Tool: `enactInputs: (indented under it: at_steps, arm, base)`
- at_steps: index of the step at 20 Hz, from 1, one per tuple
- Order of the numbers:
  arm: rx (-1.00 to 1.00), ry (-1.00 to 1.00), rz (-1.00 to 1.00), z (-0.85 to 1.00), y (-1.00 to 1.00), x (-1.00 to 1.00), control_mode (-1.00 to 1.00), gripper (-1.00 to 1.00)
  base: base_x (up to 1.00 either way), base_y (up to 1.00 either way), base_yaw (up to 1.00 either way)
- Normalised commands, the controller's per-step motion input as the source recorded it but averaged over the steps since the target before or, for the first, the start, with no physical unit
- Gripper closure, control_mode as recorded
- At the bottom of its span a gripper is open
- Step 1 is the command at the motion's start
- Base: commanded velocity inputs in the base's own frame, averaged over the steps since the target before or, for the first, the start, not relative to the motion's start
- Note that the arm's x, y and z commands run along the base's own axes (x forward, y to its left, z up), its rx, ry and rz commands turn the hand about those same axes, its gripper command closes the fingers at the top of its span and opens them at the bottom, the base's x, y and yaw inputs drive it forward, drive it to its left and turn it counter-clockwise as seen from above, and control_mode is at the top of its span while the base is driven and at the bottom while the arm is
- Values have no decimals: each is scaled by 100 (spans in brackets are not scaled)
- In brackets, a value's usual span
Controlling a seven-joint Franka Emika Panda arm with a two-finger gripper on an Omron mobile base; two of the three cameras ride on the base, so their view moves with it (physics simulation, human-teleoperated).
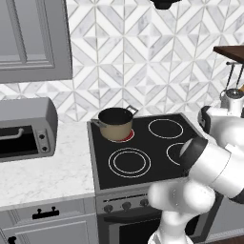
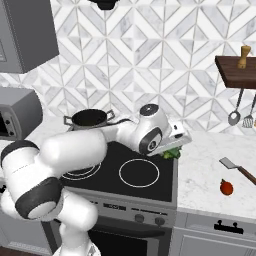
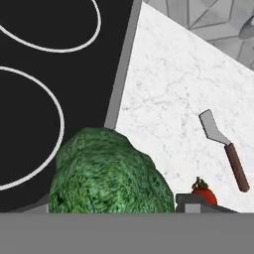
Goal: Put the broccoli and tomato in the pot. Retrieve the spatula and lightly stir the vegetables in the pot.
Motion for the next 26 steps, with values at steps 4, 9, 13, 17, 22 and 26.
enactInputs:
  at_steps: [4,9,13,17,22,26]
  arm:
    - [2,0,0,100,100,-18,-100,100]
    - [7,0,0,99,100,-25,-100,100]
    - [18,0,0,82,94,-26,-100,100]
    - [22,1,0,59,86,-7,-100,100]
    - [20,0,0,14,74,9,-100,100]
    - [7,-1,0,0,70,51,-100,100]
  base:
    - [0,0,0]
    - [0,0,0]
    - [0,0,0]
    - [0,0,0]
    - [0,0,0]
    - [0,0,0]
